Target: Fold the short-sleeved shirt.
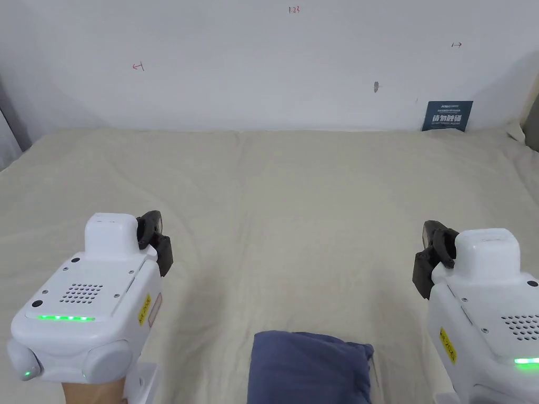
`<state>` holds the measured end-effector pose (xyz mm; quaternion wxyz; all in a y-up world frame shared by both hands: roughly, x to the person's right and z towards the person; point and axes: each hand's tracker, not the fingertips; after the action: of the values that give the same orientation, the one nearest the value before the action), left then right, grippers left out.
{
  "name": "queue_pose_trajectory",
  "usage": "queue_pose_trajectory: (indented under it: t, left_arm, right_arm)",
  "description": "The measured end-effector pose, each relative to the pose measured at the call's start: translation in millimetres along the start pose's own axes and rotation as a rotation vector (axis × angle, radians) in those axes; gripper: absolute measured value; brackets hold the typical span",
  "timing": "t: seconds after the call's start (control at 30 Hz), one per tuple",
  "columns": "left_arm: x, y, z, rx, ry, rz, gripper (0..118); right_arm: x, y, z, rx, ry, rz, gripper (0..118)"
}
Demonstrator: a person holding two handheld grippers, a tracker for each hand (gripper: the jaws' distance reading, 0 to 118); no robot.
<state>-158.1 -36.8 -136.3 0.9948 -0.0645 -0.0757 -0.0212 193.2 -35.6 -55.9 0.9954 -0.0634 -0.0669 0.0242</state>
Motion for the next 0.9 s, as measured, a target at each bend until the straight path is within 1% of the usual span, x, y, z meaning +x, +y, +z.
queue_pose_trajectory:
  t: [0.4,0.57,0.63,0.8,0.9]
  left_arm:
    - [-3.2,-0.1,-3.6,0.000,0.000,0.012,0]
    - [-4.0,-0.8,-5.5,-0.006,-0.005,0.028,0]
    - [-5.0,-1.5,-6.0,-0.008,-0.001,0.031,0]
    - [-8.7,-5.5,-9.3,-0.020,-0.003,0.051,0]
    - [-10.0,-9.4,-10.9,-0.040,-0.008,0.053,0]
  right_arm:
    - [-5.7,-5.6,-7.2,-0.019,0.015,-0.008,0]
    - [-10.7,-18.0,-15.4,-0.052,0.024,-0.009,0]
    - [-14.4,-29.2,-21.8,-0.079,0.031,-0.007,0]
    - [-29.0,-77.7,-41.8,-0.216,0.059,-0.001,0]
    - [-39.5,-112.5,-52.2,-0.326,0.084,-0.005,0]
